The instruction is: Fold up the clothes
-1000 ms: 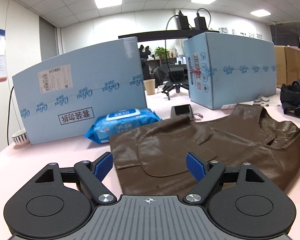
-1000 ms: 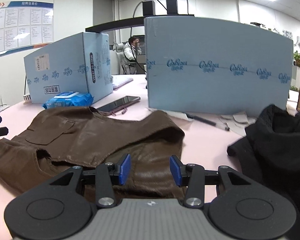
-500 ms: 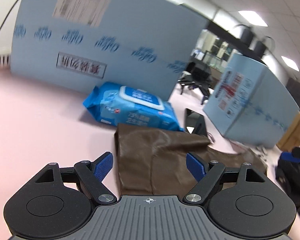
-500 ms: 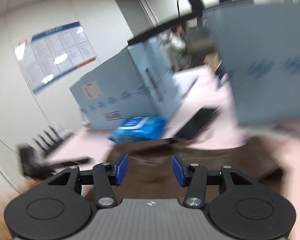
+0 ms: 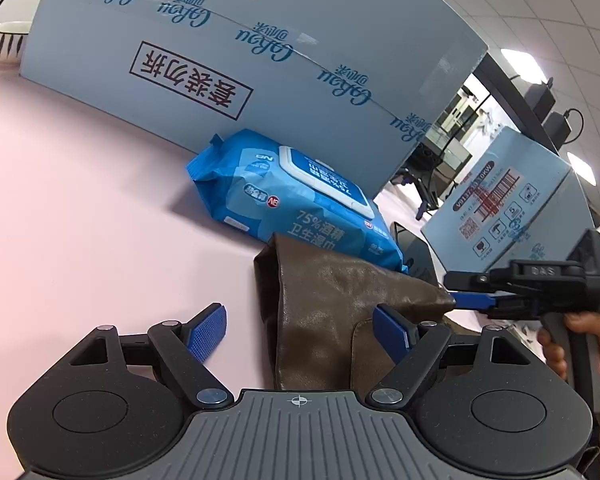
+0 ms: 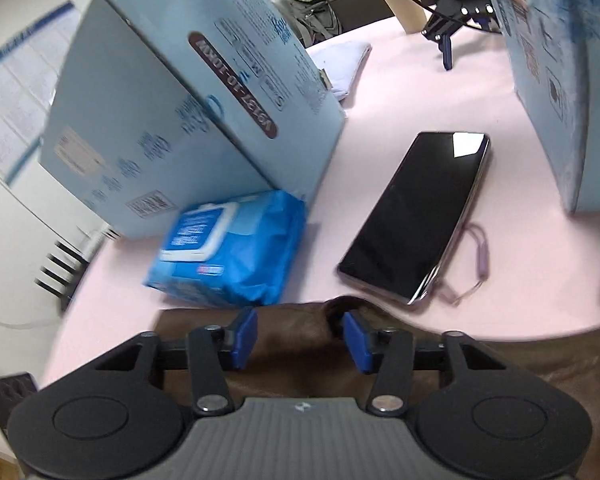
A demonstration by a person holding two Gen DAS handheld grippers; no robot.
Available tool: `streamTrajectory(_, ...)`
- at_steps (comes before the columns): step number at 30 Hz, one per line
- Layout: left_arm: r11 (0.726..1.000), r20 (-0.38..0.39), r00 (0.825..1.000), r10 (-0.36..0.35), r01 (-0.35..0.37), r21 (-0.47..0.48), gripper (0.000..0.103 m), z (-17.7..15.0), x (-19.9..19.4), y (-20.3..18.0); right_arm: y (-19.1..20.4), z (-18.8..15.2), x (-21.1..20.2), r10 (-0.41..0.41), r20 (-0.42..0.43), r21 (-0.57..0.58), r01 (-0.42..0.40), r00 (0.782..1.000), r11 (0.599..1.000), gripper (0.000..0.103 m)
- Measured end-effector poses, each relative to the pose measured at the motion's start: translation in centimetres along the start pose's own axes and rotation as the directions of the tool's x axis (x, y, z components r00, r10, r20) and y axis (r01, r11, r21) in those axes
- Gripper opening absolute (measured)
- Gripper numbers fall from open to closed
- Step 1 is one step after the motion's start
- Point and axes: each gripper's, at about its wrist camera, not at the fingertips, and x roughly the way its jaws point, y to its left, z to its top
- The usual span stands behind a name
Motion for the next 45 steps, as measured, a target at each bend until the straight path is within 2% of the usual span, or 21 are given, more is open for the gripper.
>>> streamTrajectory(2, 1.0, 0.003, 1.0, 0.0, 0.0, 0.007, 0.082, 0.0, -0.1, 0.0, -0.7, 0.3, 0.6, 0.02, -0.029, 0.042, -0.019, 0.999, 0.999, 0.047)
streamTrajectory(4, 1.0, 0.002, 1.0, -0.002, 0.002, 0.003, 0.082, -0.1, 0.0, 0.0, -1.1, 0.5, 1.0, 0.041, -0.037, 0.062, -0.039, 0.998, 0.997, 0.042)
streamTrajectory(5, 1.0, 0.003, 1.0, -0.002, 0.002, 0.003, 0.082, -0.1, 0.0, 0.1, -1.2, 0.6, 1.0, 0.053, -0.032, 0.065, -0.051, 0.998, 0.997, 0.037)
streamTrajectory(7, 1.0, 0.005, 1.0, -0.003, 0.003, 0.006, 0.082, -0.1, -0.1, 0.0, -1.3, 0.9, 1.2, 0.076, -0.022, 0.07, -0.074, 0.997, 0.995, 0.021)
streamTrajectory(9, 1.0, 0.007, 1.0, -0.003, 0.003, 0.009, 0.082, -0.1, 0.0, 0.0, -1.5, 0.9, 1.2, 0.079, -0.012, 0.066, -0.078, 0.997, 0.995, 0.013)
streamTrajectory(16, 1.0, 0.016, 1.0, -0.003, 0.002, 0.018, 0.082, -0.2, -0.1, 0.0, -2.0, -0.3, -0.9, 0.168, 0.064, 0.005, -0.168, 0.984, 0.986, 0.007)
streamTrajectory(20, 1.0, 0.054, 0.998, -0.021, 0.021, 0.007, 0.082, 0.0, -0.8, 0.1, -1.6, -1.3, -3.0, 0.224, 0.087, -0.054, -0.22, 0.971, 0.974, 0.006)
streamTrajectory(24, 0.999, 0.114, 0.992, -0.047, 0.047, -0.004, 0.082, 0.2, -1.8, 0.2, -1.0, -3.0, -5.0, 0.261, 0.081, -0.116, -0.251, 0.962, 0.961, 0.005)
streamTrajectory(29, 0.997, 0.215, 0.974, -0.078, 0.078, 0.007, 0.082, 0.6, -3.5, -0.2, -0.6, -5.5, -6.2, 0.293, 0.024, -0.176, -0.284, 0.956, 0.942, 0.0)
streamTrajectory(32, 0.997, 0.239, 0.969, -0.066, 0.072, -0.017, 0.082, 1.3, -3.5, -0.4, -0.2, -6.4, -6.6, 0.278, 0.001, -0.21, -0.272, 0.961, 0.939, 0.0)
streamTrajectory(33, 0.997, 0.241, 0.969, -0.059, 0.068, -0.026, 0.082, 1.5, -3.4, -0.5, 0.0, -6.6, -6.7, 0.259, -0.003, -0.221, -0.254, 0.966, 0.942, 0.0)
streamTrajectory(36, 0.998, 0.23, 0.972, -0.048, 0.055, -0.027, 0.082, 1.5, -3.0, -0.4, 0.5, -5.9, -7.2, 0.155, 0.07, -0.235, -0.134, 0.985, 0.963, 0.016)
streamTrajectory(39, 1.0, 0.213, 0.977, -0.003, 0.002, 0.009, 0.082, 1.2, -2.5, -0.6, 1.3, -5.0, -7.2, 0.093, 0.117, -0.271, -0.059, 0.989, 0.961, 0.05)
streamTrajectory(41, 1.0, 0.182, 0.983, 0.003, -0.006, 0.014, 0.082, 0.9, -1.9, -0.4, 2.1, -3.7, -6.0, 0.027, 0.122, -0.288, 0.009, 0.992, 0.958, 0.054)
streamTrajectory(45, 0.999, 0.148, 0.988, 0.046, -0.048, 0.012, 0.082, 0.7, -1.2, 0.3, 2.1, -1.4, -2.5, -0.058, 0.065, -0.26, 0.073, 0.996, 0.963, 0.055)
